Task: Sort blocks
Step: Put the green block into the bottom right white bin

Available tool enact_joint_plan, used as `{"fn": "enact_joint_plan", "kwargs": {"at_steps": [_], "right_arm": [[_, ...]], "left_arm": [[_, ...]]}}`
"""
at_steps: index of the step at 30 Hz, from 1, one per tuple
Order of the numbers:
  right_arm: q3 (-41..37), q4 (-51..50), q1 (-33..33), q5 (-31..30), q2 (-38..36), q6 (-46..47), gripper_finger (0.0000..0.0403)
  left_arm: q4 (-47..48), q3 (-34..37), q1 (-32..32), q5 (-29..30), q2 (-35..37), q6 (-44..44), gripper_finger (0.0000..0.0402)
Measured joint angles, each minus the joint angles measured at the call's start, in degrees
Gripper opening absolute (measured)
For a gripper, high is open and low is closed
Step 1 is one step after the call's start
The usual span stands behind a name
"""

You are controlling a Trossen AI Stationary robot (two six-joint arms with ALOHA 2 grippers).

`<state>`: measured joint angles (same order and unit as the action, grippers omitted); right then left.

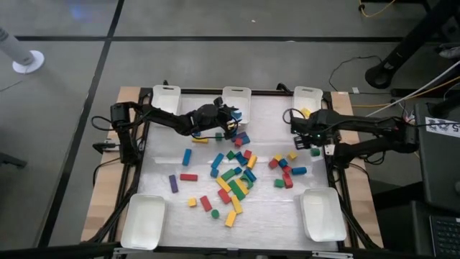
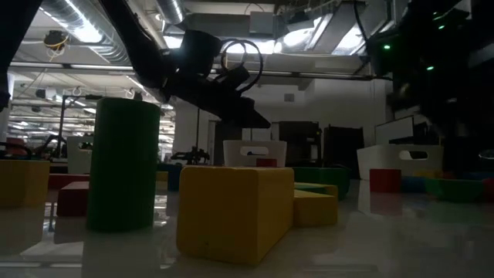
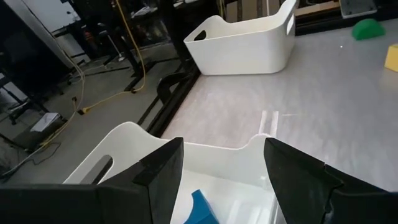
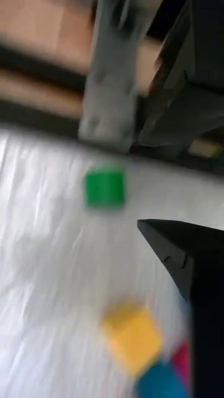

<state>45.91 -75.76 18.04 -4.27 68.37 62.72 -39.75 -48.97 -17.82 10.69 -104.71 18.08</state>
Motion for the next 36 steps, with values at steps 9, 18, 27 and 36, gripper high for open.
{"fn": "enact_joint_plan", "kwargs": {"at_steps": [9, 18, 27, 36], "right_arm": [[0.1, 10.2, 0.7, 0.3, 8.4, -6.5, 0.0204], [0.1, 5.4, 7.2, 0.2, 14.4, -13.4, 0.0204], [-2.1, 2.7, 13.1, 4.1, 15.8, -16.9, 0.0204], [-6.9, 7.6, 14.8, 8.9, 15.8, -18.0, 0.0204]], "left_arm": [[0.0, 0.0, 0.0, 0.0, 0.0, -0.1, 0.0214], [0.1, 0.0, 0.0, 0.0, 0.0, -0.1, 0.0214], [0.1, 0.0, 0.0, 0.0, 0.0, -0.1, 0.0214], [0.1, 0.0, 0.0, 0.0, 0.0, -0.1, 0.0214]]}}
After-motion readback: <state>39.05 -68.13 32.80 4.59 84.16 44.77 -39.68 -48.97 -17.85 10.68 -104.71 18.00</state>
